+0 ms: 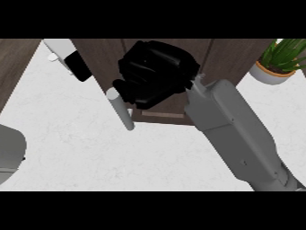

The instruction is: Pick up the bottled water, place it into the cabinet and close the cabinet

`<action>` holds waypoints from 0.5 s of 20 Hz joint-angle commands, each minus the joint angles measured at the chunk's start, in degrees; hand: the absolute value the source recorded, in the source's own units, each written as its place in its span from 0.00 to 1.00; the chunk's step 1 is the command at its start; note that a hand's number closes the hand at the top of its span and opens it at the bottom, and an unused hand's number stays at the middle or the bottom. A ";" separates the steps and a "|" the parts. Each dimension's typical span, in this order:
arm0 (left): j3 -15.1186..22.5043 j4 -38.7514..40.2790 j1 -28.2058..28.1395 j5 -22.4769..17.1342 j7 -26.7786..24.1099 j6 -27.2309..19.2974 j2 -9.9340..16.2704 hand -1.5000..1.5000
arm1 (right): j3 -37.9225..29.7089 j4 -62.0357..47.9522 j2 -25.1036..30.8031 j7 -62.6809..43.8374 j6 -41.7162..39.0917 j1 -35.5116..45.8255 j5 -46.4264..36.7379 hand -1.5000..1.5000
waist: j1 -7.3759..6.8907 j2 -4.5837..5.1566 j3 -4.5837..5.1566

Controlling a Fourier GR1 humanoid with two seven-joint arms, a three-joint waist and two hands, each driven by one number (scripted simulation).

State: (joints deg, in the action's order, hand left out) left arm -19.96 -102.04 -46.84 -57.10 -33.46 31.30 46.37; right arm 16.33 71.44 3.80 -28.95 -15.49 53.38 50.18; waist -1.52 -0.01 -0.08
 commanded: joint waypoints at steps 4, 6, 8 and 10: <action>-2.21 -1.13 0.43 0.90 1.53 2.19 -4.12 0.00 | -4.08 -8.54 1.84 9.32 -6.57 2.44 -7.30 1.00 | -0.02 0.19 0.06; -2.19 -1.27 1.65 0.02 4.37 1.85 -2.76 0.00 | -4.90 -10.22 -0.07 9.45 -3.19 6.74 -8.83 1.00 | 0.18 0.22 0.08; -1.75 -0.24 1.89 1.13 3.64 3.62 -3.99 0.00 | -6.00 -13.50 0.32 12.98 -4.24 8.33 -11.14 1.00 | -0.41 0.43 0.12; -1.43 -2.25 2.55 1.14 4.62 1.10 -4.85 0.00 | -7.15 -11.57 0.62 13.65 -2.41 9.14 -11.72 0.00 | -0.08 0.37 0.08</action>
State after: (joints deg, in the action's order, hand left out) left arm -21.65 -103.25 -45.41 -56.08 -29.44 32.56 42.46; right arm 15.13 64.37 2.67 -21.11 -20.97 57.03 41.70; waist -1.56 -0.28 0.12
